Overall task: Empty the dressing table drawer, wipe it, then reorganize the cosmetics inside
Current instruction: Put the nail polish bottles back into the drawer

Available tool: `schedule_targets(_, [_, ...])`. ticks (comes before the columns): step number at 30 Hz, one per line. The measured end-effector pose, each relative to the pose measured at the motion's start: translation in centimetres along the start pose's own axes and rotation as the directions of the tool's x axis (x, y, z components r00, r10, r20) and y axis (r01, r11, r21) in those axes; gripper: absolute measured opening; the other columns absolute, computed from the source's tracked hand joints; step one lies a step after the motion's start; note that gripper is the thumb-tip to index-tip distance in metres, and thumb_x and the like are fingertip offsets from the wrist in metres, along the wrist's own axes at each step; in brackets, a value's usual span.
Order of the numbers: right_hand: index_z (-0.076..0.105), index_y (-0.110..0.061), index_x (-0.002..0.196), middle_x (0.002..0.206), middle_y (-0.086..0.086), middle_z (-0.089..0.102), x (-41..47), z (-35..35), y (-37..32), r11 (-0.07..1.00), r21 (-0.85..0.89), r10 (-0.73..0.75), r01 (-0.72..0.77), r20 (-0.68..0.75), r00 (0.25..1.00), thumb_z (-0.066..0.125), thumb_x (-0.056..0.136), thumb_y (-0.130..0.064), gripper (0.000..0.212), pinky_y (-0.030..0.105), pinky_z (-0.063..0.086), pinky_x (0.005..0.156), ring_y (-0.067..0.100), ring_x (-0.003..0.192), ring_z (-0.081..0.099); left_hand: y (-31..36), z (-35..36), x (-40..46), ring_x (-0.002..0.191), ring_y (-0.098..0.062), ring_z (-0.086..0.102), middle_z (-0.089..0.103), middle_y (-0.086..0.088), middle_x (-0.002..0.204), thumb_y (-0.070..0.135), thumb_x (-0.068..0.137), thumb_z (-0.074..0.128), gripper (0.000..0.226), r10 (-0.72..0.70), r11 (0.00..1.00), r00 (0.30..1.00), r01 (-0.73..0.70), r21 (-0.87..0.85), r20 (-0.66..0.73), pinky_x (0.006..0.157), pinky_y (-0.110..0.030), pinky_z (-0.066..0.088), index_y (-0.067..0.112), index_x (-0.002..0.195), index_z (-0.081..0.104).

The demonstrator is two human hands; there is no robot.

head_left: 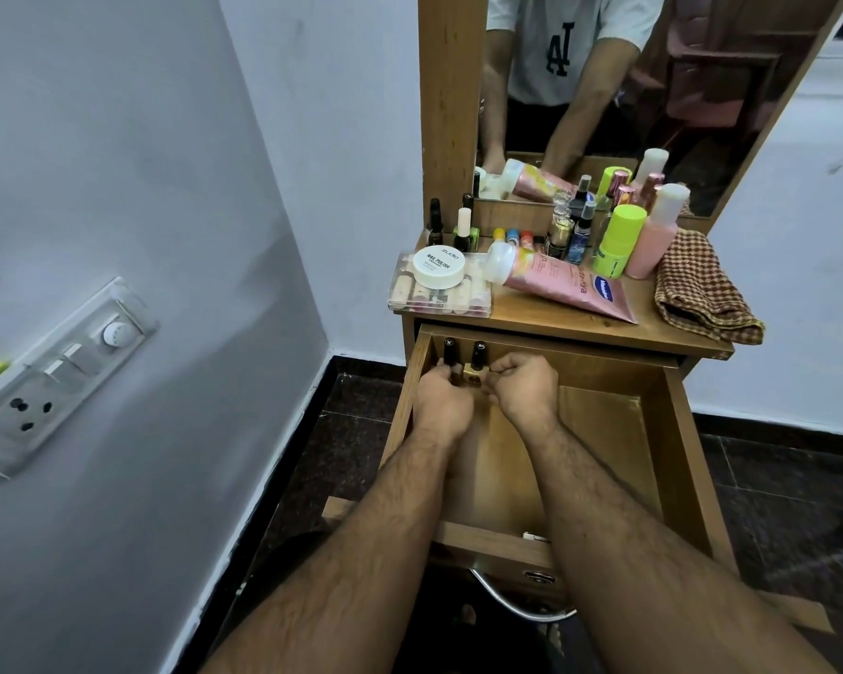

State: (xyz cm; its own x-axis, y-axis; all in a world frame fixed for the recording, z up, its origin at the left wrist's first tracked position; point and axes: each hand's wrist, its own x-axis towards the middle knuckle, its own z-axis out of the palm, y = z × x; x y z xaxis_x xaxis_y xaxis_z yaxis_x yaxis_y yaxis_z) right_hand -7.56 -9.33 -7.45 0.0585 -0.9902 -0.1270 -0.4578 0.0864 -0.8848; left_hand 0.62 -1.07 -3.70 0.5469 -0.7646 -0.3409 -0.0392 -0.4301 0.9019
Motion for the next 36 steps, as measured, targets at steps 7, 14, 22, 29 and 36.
schedule_targets(7, [0.063, -0.02, 0.058, 0.071, 0.002, 0.071, -0.3, 0.5, -0.6, 0.999, -0.026, -0.026, 0.026, 0.009, 1.0, 0.081, 0.076, -0.009, 0.028, 0.038, 0.061, 0.072, 0.024, 0.074, 0.072, -0.3, 0.2, 0.5, 0.109, -0.03, 0.063, 0.068, -0.006, 0.114, 0.005, 0.088, 0.056, 0.049, -0.047, 0.999, 0.997, 0.046, 0.008, 0.063, 0.097, -0.048, 0.052, 0.021, 0.135, 0.057])
schedule_targets(14, [0.064, -0.02, 0.057, 0.068, 0.002, 0.071, 0.0, 0.7, -0.4, 1.0, -0.013, -0.014, 0.014, 0.02, 1.0, 0.081, 0.076, -0.01, 0.027, 0.046, 0.062, 0.066, 0.026, 0.071, 0.072, -0.5, 0.1, 0.9, 0.106, -0.031, 0.064, 0.066, -0.006, 0.121, 0.004, 0.085, 0.053, 0.063, -0.059, 0.998, 0.995, 0.058, 0.02, 0.086, 0.089, -0.042, 0.057, 0.025, 0.144, 0.047])
schedule_targets(22, [0.063, -0.023, 0.062, 0.075, 0.004, 0.072, -0.3, 0.1, -0.6, 1.0, 0.003, -0.02, 0.02, 0.038, 0.999, 0.081, 0.076, -0.009, 0.027, 0.049, 0.061, 0.07, 0.026, 0.075, 0.072, -0.2, -0.3, 0.1, 0.096, -0.023, 0.065, 0.065, -0.005, 0.12, -0.002, 0.088, 0.047, 0.066, -0.015, 0.998, 0.996, 0.009, 0.067, 0.084, 0.073, -0.03, 0.055, 0.024, 0.148, 0.043])
schedule_targets(29, [0.068, -0.021, 0.063, 0.068, -0.002, 0.072, -2.0, -3.0, -2.0, 0.996, -0.012, -0.083, 0.084, 0.041, 0.996, 0.076, 0.079, -0.009, 0.021, 0.045, 0.062, 0.072, 0.017, 0.073, 0.073, 1.2, -1.8, -2.1, 0.119, -0.01, 0.053, 0.058, -0.002, 0.137, 0.007, 0.097, 0.056, 0.04, 0.186, 0.966, 0.98, -0.197, 0.167, 0.075, 0.092, -0.015, 0.037, 0.01, 0.137, 0.056])
schedule_targets(36, [0.071, -0.022, 0.07, 0.062, -0.004, 0.07, -5.2, -6.8, -6.4, 0.966, -0.047, -0.256, 0.256, 0.014, 0.967, 0.073, 0.083, -0.022, 0.013, 0.041, 0.061, 0.067, 0.011, 0.064, 0.069, 3.5, -5.3, -3.1, 0.095, -0.007, 0.066, 0.072, 0.008, 0.101, 0.021, 0.092, 0.066, 0.023, 0.465, 0.87, 0.882, -0.439, 0.222, -0.077, 0.088, -0.021, 0.051, 0.02, 0.114, 0.072])
